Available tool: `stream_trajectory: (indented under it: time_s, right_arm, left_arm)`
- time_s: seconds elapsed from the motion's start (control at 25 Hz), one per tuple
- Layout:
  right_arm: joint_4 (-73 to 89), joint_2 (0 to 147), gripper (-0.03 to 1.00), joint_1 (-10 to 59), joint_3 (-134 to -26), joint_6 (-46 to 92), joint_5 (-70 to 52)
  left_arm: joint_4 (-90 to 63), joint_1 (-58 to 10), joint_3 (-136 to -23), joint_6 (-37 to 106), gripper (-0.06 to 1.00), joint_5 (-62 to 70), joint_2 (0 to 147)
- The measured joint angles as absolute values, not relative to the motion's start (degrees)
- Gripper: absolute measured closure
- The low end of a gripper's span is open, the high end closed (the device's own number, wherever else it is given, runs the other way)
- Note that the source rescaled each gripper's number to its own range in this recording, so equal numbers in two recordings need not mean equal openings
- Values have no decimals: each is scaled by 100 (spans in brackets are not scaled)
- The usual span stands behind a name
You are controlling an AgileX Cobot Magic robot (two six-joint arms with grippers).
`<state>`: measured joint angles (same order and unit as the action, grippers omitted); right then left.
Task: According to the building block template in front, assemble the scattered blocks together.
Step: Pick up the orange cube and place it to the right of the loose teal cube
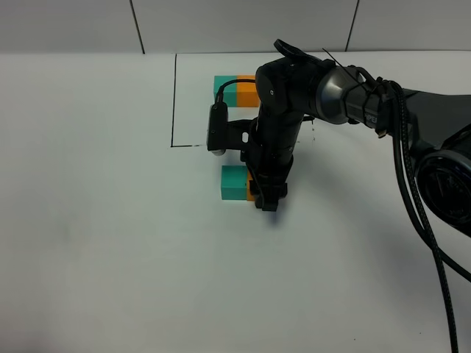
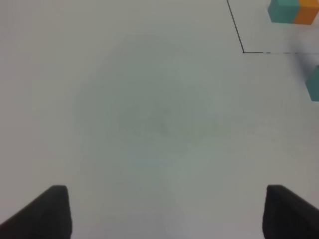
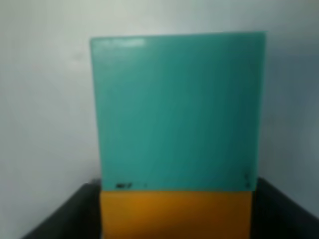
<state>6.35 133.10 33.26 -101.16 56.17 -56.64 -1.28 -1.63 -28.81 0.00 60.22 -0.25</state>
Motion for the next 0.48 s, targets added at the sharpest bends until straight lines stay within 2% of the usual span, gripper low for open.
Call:
stream_trajectory:
  time_s: [0.12, 0.2, 0.48]
  right_arm:
    - [558, 13222, 31, 3315, -10112, 5463, -5664]
    - [526, 13071, 25, 3281, -10112, 5212, -5671]
    - [622, 12410, 20, 2634, -10112, 4008, -6121]
  left_arm:
    - [-128, -163, -2881, 0, 27, 6022, -25]
    - [-128, -163, -2881, 0, 27, 6022, -25]
    - [-128, -163, -2881, 0, 27, 6022, -25]
